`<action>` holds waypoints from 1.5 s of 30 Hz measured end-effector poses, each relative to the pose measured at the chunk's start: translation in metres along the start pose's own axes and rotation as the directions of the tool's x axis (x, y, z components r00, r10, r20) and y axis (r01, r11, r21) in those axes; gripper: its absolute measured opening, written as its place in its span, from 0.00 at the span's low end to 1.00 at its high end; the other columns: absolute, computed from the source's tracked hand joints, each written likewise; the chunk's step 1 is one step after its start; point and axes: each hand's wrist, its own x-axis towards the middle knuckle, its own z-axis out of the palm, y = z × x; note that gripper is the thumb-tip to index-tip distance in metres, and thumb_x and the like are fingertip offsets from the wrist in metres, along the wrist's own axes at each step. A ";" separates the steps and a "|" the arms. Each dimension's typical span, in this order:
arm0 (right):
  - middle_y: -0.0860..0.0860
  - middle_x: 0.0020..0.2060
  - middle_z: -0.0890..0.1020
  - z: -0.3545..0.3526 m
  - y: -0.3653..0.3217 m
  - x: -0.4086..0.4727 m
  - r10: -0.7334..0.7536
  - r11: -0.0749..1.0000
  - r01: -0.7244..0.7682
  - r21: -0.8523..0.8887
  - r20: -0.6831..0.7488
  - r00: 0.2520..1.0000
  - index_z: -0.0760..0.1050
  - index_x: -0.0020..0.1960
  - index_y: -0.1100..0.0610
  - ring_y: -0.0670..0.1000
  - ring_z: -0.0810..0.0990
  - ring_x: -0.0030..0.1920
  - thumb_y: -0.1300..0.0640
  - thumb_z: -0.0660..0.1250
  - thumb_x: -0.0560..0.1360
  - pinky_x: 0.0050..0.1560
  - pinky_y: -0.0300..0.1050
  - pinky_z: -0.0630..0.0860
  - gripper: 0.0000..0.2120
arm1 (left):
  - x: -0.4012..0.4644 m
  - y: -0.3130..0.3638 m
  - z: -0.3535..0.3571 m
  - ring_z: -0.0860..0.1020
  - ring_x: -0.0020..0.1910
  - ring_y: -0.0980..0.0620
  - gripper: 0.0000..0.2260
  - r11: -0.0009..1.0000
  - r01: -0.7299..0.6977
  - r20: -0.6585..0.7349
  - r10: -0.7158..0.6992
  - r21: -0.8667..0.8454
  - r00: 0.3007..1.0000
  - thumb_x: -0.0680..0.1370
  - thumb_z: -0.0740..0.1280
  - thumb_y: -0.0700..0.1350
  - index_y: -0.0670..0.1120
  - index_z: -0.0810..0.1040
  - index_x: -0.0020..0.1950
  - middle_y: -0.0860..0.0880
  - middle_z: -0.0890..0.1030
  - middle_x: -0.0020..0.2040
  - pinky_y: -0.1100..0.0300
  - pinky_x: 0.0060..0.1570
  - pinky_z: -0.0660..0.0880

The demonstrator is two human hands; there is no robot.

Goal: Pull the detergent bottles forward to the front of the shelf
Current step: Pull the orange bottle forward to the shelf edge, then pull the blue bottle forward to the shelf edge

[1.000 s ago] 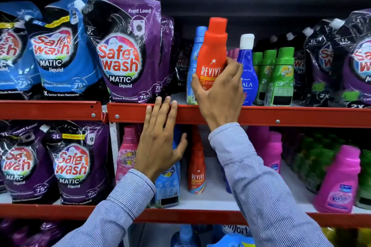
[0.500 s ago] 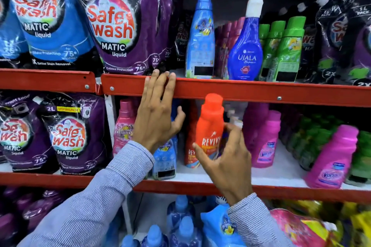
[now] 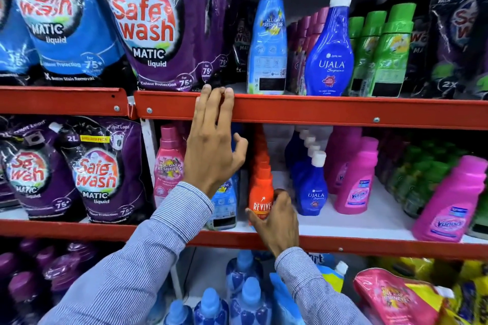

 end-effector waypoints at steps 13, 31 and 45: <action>0.51 0.53 0.73 -0.001 0.005 -0.004 0.040 0.996 -0.046 0.072 0.084 0.996 0.61 0.54 0.52 0.57 0.79 0.53 0.38 0.78 0.61 0.51 0.50 0.77 0.35 | -0.001 0.003 0.004 0.57 0.82 0.37 0.35 1.000 0.026 0.012 -0.026 0.008 1.000 0.73 0.67 0.41 0.38 0.61 0.79 0.37 0.65 0.78 0.40 0.80 0.60; 0.51 0.52 0.74 -0.199 -0.073 0.092 -0.239 0.900 0.424 0.099 -0.701 0.672 0.72 0.55 0.61 0.55 0.72 0.53 0.51 0.72 0.68 0.59 0.52 0.71 0.21 | 0.009 0.064 0.029 0.62 0.80 0.41 0.35 0.987 -0.158 -0.041 0.158 -0.001 0.987 0.72 0.68 0.48 0.42 0.65 0.78 0.43 0.68 0.78 0.43 0.82 0.52; 0.57 0.60 0.73 -0.200 -0.102 0.149 -0.175 0.984 0.162 -0.069 -0.506 0.845 0.66 0.61 0.59 0.61 0.74 0.59 0.37 0.75 0.59 0.59 0.56 0.74 0.40 | 0.014 0.073 0.042 0.63 0.78 0.40 0.38 0.985 -0.172 -0.007 0.172 0.000 0.985 0.70 0.69 0.47 0.43 0.63 0.80 0.43 0.68 0.76 0.47 0.83 0.41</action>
